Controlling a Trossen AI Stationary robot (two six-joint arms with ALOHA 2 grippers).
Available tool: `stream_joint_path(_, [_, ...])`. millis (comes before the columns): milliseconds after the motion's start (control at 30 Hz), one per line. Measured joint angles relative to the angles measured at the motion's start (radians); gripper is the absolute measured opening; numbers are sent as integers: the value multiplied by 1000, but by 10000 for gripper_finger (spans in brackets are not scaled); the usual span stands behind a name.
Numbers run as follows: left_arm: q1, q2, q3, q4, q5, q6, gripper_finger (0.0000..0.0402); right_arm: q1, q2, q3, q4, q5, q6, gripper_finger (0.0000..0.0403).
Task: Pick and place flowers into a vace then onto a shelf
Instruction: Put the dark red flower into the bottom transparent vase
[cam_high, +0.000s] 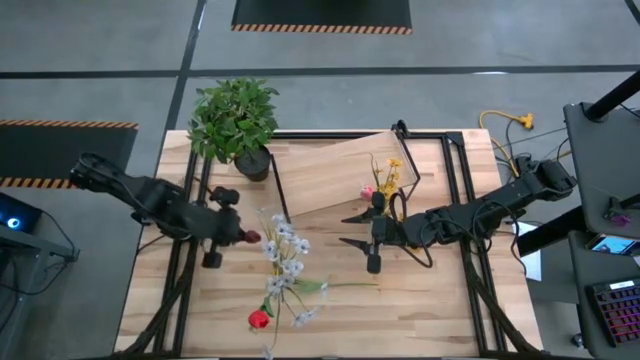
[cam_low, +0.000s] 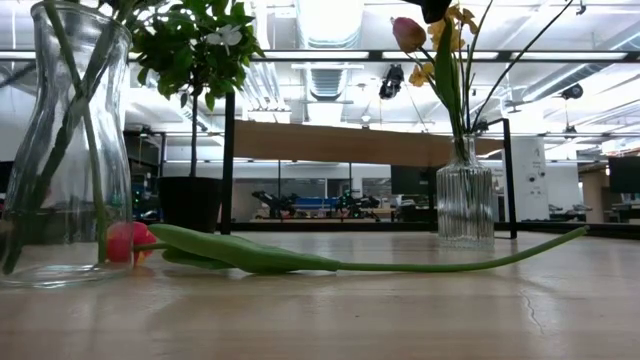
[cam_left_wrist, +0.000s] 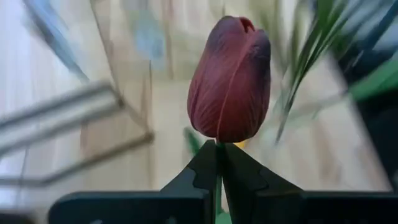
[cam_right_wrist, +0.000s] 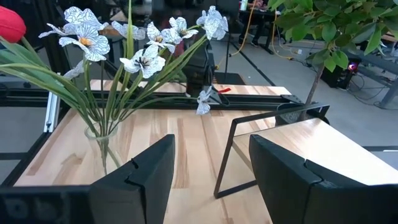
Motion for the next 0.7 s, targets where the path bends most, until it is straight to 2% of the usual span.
stream_joint_path(300, [0, -130, -9, 171, -1, 65, 0, 0, 0, 0, 0, 0, 0, 199])
stream_joint_path(467, [0, -144, -50, 377, -4, 164, 0, 0, 0, 0, 0, 0, 0, 199])
stream_joint_path(700, [0, -147, -54, 515, -95, 187, 0, 0, 0, 0, 9, 0, 0, 199])
